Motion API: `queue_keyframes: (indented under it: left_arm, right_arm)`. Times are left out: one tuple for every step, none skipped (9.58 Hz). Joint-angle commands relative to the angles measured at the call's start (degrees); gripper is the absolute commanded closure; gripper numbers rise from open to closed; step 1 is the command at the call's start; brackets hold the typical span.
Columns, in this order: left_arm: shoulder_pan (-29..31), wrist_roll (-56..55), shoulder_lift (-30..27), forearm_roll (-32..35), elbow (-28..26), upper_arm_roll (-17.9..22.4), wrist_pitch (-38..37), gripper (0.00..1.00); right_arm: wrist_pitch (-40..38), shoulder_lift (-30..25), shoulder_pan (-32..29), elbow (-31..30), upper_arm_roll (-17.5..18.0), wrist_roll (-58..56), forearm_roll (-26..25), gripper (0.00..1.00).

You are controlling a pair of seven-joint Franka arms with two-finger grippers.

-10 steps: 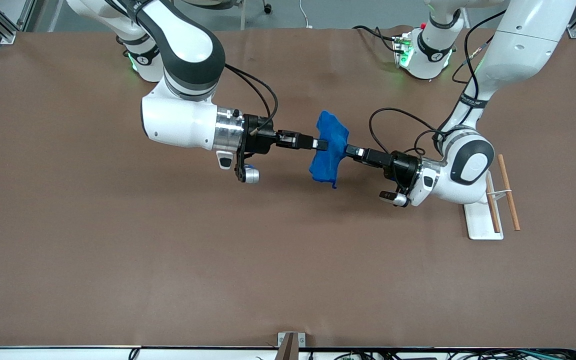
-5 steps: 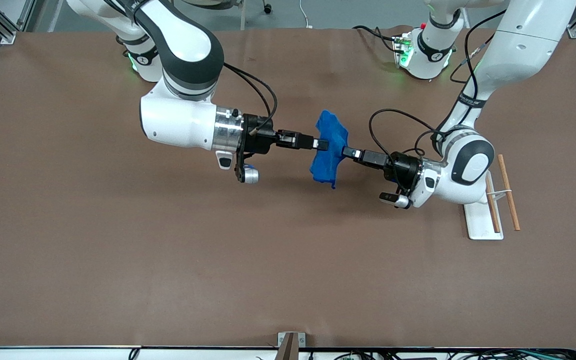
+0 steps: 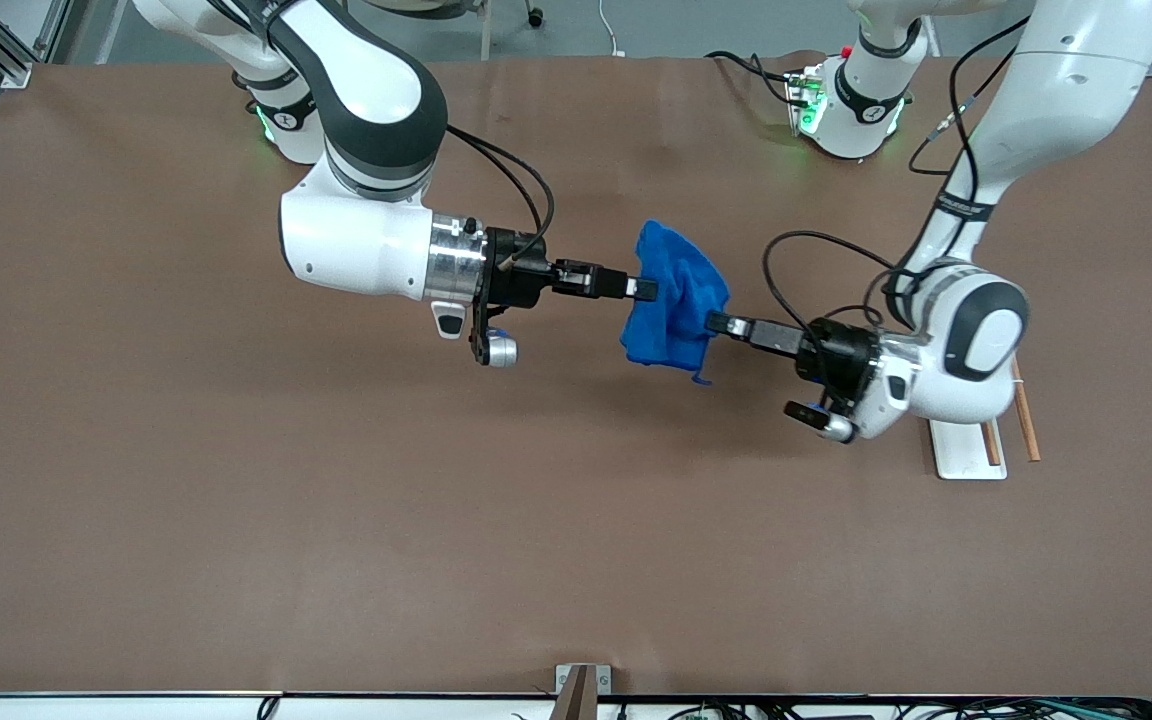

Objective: Right arm passes towel to left arm to hang
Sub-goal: 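Grasp the towel with the left gripper beside the right gripper, then carry the towel with the left gripper while the right gripper releases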

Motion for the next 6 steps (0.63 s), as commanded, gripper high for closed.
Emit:
queue_keyframes:
  left_arm:
    - [1.91,-10.3,0.21,5.23,5.88,0.74,1.54,1.0]
    - [2.53,-14.97,0.29,7.7,8.79,0.75,2.33,1.0]
    - [2.88,-18.58,0.21,12.07,11.86,0.92,2.51,1.0]
    - [2.89,-22.45,0.21,16.64,14.94,2.84,2.51,1.0]
    - [3.06,-26.4,0.21,20.95,16.89,4.33,2.42,1.0]
    - [3.15,-28.36,0.21,25.17,18.04,6.09,2.34,1.0]
  right_arm:
    - [0.36,0.07,-0.32,0.65,0.28,-0.51,0.22,0.01]
    - [0.01,-0.63,-1.28,-0.57,-0.07,-0.43,-1.35,0.0]
    - [-0.08,-1.85,-3.03,-2.76,-0.16,-0.16,-6.94,0.0]
    - [-0.86,-3.52,-5.48,-4.78,-0.24,-0.08,-14.22,0.0]
    - [-3.66,-4.32,-8.46,-5.84,-0.25,-0.07,-21.95,0.0]
    - [-8.47,-4.32,-11.71,-5.77,-0.33,0.1,-30.29,0.0]
